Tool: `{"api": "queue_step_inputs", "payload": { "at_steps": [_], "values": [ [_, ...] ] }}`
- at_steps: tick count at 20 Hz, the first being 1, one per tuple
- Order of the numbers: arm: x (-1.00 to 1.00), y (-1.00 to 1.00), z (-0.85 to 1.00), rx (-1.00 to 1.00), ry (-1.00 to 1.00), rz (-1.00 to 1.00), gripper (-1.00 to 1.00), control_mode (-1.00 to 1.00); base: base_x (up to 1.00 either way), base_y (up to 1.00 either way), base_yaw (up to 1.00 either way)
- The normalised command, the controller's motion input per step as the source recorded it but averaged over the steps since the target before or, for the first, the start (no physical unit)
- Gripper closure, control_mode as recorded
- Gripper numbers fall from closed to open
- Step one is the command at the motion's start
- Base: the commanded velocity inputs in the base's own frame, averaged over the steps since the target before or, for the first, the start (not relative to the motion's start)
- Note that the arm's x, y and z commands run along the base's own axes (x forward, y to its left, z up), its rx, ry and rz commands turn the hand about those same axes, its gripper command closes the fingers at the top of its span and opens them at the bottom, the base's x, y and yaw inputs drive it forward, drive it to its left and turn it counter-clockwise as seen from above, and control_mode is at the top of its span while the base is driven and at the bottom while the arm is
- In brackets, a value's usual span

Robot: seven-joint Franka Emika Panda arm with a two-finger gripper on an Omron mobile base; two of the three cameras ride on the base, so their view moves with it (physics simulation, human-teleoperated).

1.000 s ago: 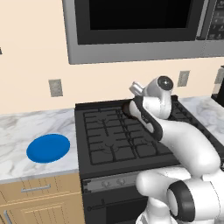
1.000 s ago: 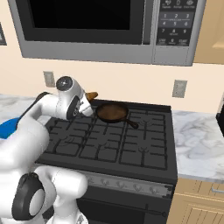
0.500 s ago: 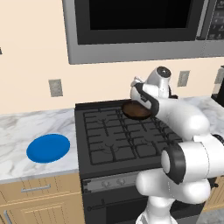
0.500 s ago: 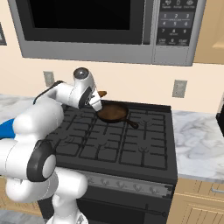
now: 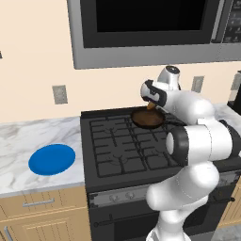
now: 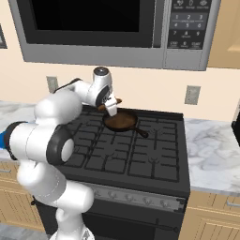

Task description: Pick the croissant and place it on the pan. Then turn on the stove to warm the croissant.

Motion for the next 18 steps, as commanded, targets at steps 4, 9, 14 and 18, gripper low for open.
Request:
{"api": "queue_step_inputs", "payload": {
  "at_steps": [4, 9, 14, 18],
  "values": [
    [0.38, -0.22, -0.35, 0.03, 0.16, -0.01, 1.0, -1.0, 0.0, 0.0, 0.0],
    [0.35, -0.08, -0.34, 0.01, 0.15, -0.03, 1.0, -1.0, 0.0, 0.0, 0.0],
    [0.39, 0.0, -0.33, 0.0, 0.14, -0.05, 1.0, -1.0, 0.0, 0.0, 0.0],
    [0.43, 0.0, -0.37, 0.0, 0.15, -0.05, 1.0, -1.0, 0.0, 0.0, 0.0]
  ]
}}
